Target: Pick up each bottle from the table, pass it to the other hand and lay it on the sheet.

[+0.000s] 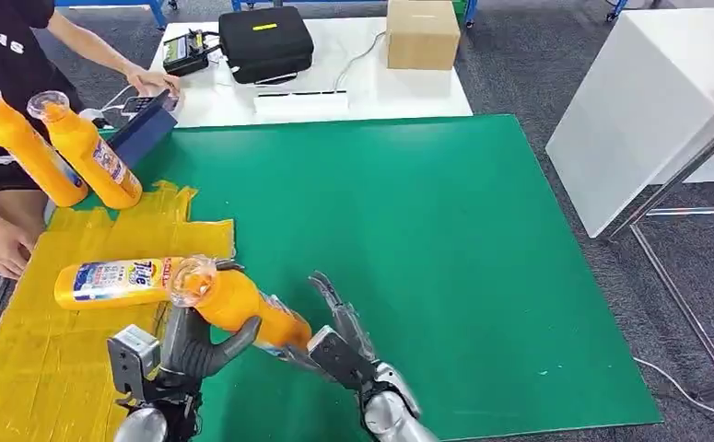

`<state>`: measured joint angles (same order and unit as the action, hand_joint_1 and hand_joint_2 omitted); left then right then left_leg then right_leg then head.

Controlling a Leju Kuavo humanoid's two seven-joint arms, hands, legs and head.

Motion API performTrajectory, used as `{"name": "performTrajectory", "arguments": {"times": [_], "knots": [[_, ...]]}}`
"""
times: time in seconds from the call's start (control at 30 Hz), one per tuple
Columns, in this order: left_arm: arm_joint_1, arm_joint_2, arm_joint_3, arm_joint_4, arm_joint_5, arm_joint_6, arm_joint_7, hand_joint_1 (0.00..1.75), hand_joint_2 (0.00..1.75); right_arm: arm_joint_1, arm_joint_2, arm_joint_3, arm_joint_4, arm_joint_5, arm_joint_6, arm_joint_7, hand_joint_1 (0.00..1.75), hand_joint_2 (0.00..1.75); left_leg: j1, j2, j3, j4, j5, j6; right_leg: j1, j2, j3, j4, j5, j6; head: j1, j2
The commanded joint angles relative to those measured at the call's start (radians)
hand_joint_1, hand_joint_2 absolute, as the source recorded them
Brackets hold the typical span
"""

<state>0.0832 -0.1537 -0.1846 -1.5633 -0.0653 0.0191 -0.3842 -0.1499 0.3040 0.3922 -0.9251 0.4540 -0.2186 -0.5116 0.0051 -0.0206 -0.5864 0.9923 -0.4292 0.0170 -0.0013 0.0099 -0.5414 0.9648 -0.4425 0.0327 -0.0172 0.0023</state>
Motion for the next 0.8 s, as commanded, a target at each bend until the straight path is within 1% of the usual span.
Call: {"name": "performTrajectory", "arguments": {"times": [0.03,0.07,0.17,0.27,0.3,0.37,0.4,0.47,0.53,0.57,0.67,0.73,0.77,0.8], "knots": [[0.013,0.08,0.033,-0.177,-0.47,0.245,0.019,1.75,1.75,0.057,-0.051,-0.135,-0.19,-0.013,0.005,0.017,0.0,0.0,0.0,0.0,0.001,0.0,-0.001,0.0,0.0,-0.002,0.001,0.0,-0.001,0.0,0.0,0.0],[0.013,0.101,0.031,-0.191,-0.591,0.271,0.051,1.75,1.75,0.063,-0.05,-0.16,-0.214,-0.014,0.016,0.022,0.0,0.0,0.001,0.0,0.002,0.001,-0.002,-0.001,0.001,-0.003,0.004,0.0,-0.002,0.0,0.0,0.0],[-0.001,0.15,0.028,-0.162,-0.881,0.266,0.226,1.75,1.75,0.079,-0.049,-0.209,-0.262,0.0,0.036,0.028,0.0,0.0,0.0,0.0,0.001,-0.001,0.0,0.0,0.0,-0.001,0.001,-0.001,-0.001,0.0,0.0,0.0],[-0.03,0.206,0.021,-0.091,-1.035,0.194,0.326,1.75,1.75,0.077,-0.043,-0.256,-0.272,0.009,0.055,0.037,0.0,0.0,0.0,-0.001,0.003,-0.001,0.0,-0.001,0.0,-0.003,0.004,-0.001,-0.001,0.0,0.0,0.0],[-0.035,0.223,0.014,-0.068,-1.085,0.174,0.346,1.75,1.75,0.075,-0.043,-0.265,-0.273,0.011,0.058,0.037,0.0,1.75,0.0,0.0,0.002,-0.001,0.0,-0.001,0.0,-0.002,0.002,-0.001,-0.001,0.0,0.0,0.0],[-0.041,0.248,0.006,-0.026,-1.136,0.142,0.37,1.75,1.75,0.074,-0.042,-0.279,-0.275,0.011,0.061,0.037,0.0,1.75,0.0,0.0,0.003,-0.002,0.0,-0.001,0.001,-0.002,0.004,-0.002,-0.001,0.0,0.0,0.0],[-0.044,0.272,-0.007,0.001,-1.193,0.11,0.4,1.75,1.75,0.073,-0.041,-0.288,-0.278,0.011,0.063,0.037,0.0,1.75,0.0,0.0,0.005,-0.002,0.0,-0.001,0.001,-0.003,0.005,-0.002,-0.001,-0.001,0.0,0.0],[-0.051,0.315,-0.024,0.067,-1.266,0.083,0.427,1.75,1.75,0.07,-0.041,-0.302,-0.288,0.012,0.066,0.036,0.0,1.75,0.0,0.0,0.003,-0.002,0.0,0.0,0.0,-0.002,0.002,-0.001,0.0,0.0,0.0,0.0],[-0.054,0.351,-0.032,0.099,-1.302,0.058,0.444,1.75,1.75,0.068,-0.042,-0.308,-0.299,0.011,0.07,0.035,0.0,1.75,0.0,0.0,0.006,-0.003,0.0,-0.001,0.0,-0.003,0.007,-0.003,-0.001,0.0,0.0,0.0],[-0.055,0.376,-0.036,0.111,-1.323,0.042,0.453,1.75,1.75,0.066,-0.043,-0.312,-0.303,0.002,0.084,0.034,0.0,1.75,0.0,0.0,0.004,-0.002,0.0,-0.001,0.0,-0.002,0.004,-0.002,-0.001,0.0,0.0,0.0],[-0.051,0.427,-0.038,0.124,-1.336,0.007,0.453,1.75,1.75,0.056,-0.041,-0.318,-0.295,0.0,0.093,0.035,0.0,1.75,0.001,0.001,0.005,-0.002,-0.001,-0.001,0.001,-0.001,0.005,-0.002,-0.001,0.0,0.0,0.0],[-0.048,0.439,-0.036,0.124,-1.337,0.002,0.452,1.75,1.75,0.052,-0.04,-0.318,-0.292,0.0,0.095,0.035,0.0,1.75,0.0,0.001,0.003,-0.002,0.0,-0.001,0.0,-0.001,0.003,-0.001,-0.001,0.0,0.0,0.0],[-0.048,0.443,-0.035,0.125,-1.337,0.001,0.452,1.75,1.75,0.05,-0.04,-0.318,-0.289,0.0,0.097,0.035,0.0,1.75,0.001,0.002,0.006,-0.002,-0.001,-0.001,0.001,-0.001,0.005,-0.002,-0.001,-0.001,0.0,0.0],[-0.05,0.443,-0.036,0.128,-1.338,-0.001,0.451,1.75,1.75,0.047,-0.039,-0.317,-0.285,0.0,0.099,0.034,0.0,1.75,0.0,0.002,0.003,-0.001,0.0,-0.001,0.0,0.0,0.002,-0.001,-0.001,0.0,0.0,0.0]]}}
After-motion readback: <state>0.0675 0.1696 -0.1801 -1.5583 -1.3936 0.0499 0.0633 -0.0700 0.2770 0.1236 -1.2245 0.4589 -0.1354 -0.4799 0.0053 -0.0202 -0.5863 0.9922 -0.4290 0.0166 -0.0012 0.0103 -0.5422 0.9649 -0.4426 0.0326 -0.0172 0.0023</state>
